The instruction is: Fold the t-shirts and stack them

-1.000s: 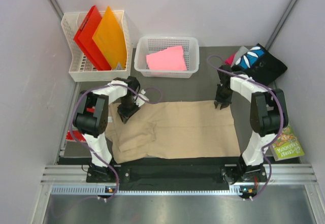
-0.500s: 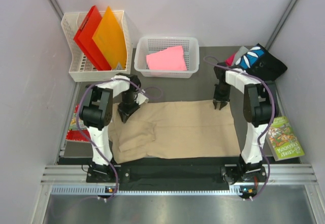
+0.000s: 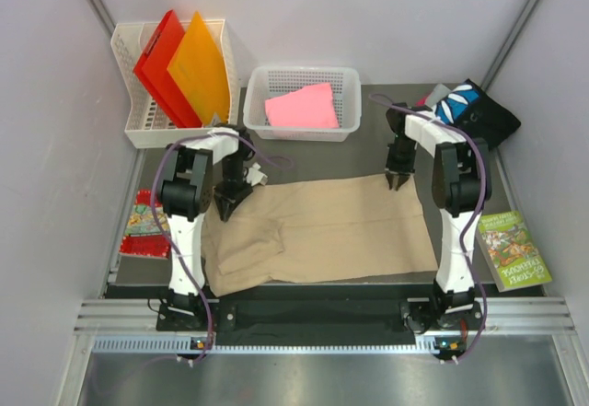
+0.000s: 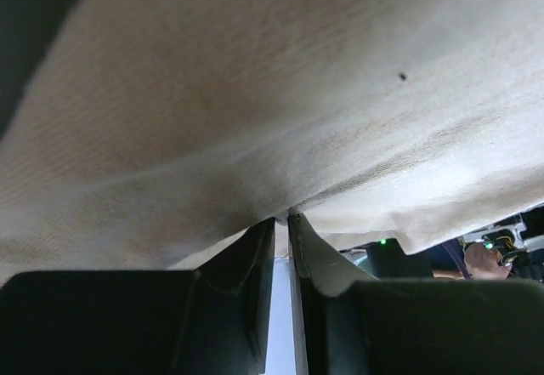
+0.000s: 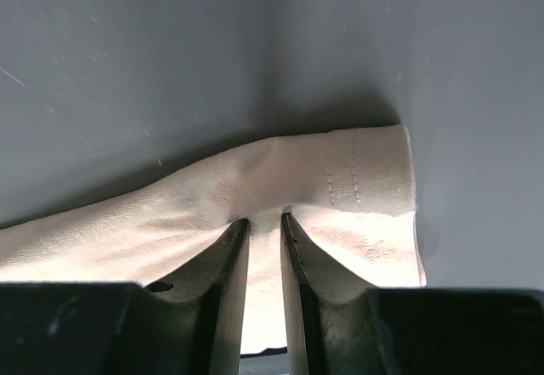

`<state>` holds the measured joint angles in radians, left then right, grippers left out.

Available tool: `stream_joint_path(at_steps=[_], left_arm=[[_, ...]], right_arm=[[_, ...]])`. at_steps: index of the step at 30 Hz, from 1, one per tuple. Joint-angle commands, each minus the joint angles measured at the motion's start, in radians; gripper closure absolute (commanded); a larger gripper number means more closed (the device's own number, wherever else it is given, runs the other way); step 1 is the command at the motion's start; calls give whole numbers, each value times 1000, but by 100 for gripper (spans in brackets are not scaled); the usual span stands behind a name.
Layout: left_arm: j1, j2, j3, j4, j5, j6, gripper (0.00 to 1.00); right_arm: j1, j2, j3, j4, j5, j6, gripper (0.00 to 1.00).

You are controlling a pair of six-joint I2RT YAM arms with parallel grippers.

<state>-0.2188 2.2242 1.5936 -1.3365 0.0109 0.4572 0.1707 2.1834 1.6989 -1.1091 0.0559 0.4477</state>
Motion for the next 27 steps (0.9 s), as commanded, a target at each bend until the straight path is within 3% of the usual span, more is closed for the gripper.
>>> stream_joint_path(at_steps=[1,4,6,16,24,27], left_arm=[[22,43,-12,600,-17,6,83],[22,-12,-93,747,-20,-43,89],[22,-38,-128,837,-38,-69,99],[19,-202,-363,1193,-137,-228,100],[19,-218,-370,1275,-184,-292,100],[16,-157,-256,1171,-189,-314,100]], right_arm=[[-36,61,45,284,93,28,79],[-39,53,30,311,93,32,79],[-40,53,24,322,93,32,79],[-37,-40,-131,437,84,51,79],[-31,-152,-246,604,105,52,76],[-31,-155,-246,612,124,49,75]])
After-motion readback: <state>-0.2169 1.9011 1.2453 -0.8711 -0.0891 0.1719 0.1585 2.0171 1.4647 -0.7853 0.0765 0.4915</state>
